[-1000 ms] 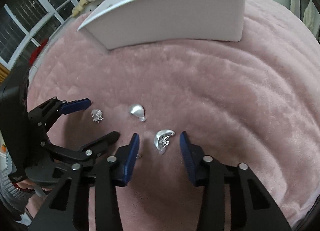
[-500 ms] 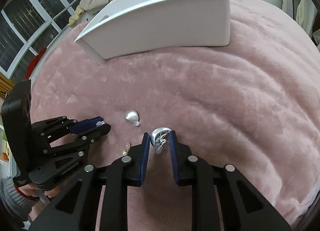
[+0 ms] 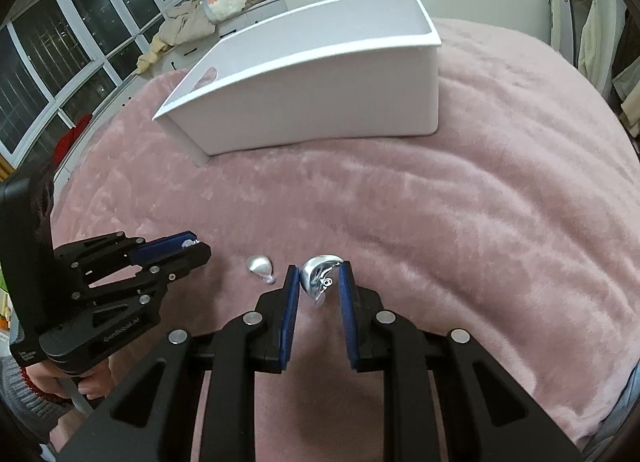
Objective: Organize jewelry
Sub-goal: 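Grasp the silver brooch with left tool while right tool grasps silver earring, then carry the brooch and earring over the white bin with both tools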
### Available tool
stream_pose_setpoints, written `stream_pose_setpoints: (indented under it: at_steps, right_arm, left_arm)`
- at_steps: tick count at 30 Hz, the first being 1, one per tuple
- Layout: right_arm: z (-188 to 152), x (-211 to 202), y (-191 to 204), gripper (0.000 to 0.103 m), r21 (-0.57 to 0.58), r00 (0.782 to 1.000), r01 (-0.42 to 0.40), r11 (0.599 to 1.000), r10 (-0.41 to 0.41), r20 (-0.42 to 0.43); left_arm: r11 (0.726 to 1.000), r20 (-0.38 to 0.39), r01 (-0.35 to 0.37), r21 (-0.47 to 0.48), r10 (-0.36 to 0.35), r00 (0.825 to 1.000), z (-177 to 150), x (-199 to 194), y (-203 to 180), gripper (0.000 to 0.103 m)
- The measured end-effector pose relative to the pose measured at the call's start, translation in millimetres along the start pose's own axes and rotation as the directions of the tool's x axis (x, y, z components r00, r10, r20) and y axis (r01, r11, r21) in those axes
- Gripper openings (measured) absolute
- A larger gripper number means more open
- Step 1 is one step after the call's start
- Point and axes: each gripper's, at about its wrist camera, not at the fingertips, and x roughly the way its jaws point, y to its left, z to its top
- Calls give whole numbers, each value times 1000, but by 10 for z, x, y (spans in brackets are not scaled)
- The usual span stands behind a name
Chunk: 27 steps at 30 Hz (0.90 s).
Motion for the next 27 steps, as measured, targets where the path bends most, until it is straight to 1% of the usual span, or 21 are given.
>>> stream_pose_setpoints:
  at_steps: [4, 13, 17, 23, 27]
  right_arm:
    - [55, -64, -1, 21, -12, 999, 24, 1000, -24, 21]
    - [249, -252, -17, 21, -1, 996, 38, 999, -38, 78]
    - [379, -318, -17, 21, -5, 994, 44, 999, -44, 98]
    - [531, -337, -24, 21, -1, 992, 40, 999, -39, 122]
    - [692, -339, -21, 21, -1, 990, 34, 999, -33, 138]
  left_arm:
    - [1000, 31, 13, 2, -13, 999, 93, -89, 10, 24]
    - [1000, 91, 24, 12, -25, 996, 452, -154, 20, 24]
    - [1000, 118, 19, 20, -21, 993, 585, -204, 52, 25]
    - [1000, 142, 9, 3, -10, 990, 773, -248, 116, 25]
    - [1000, 162, 3, -3, -3, 987, 897, -305, 156, 25]
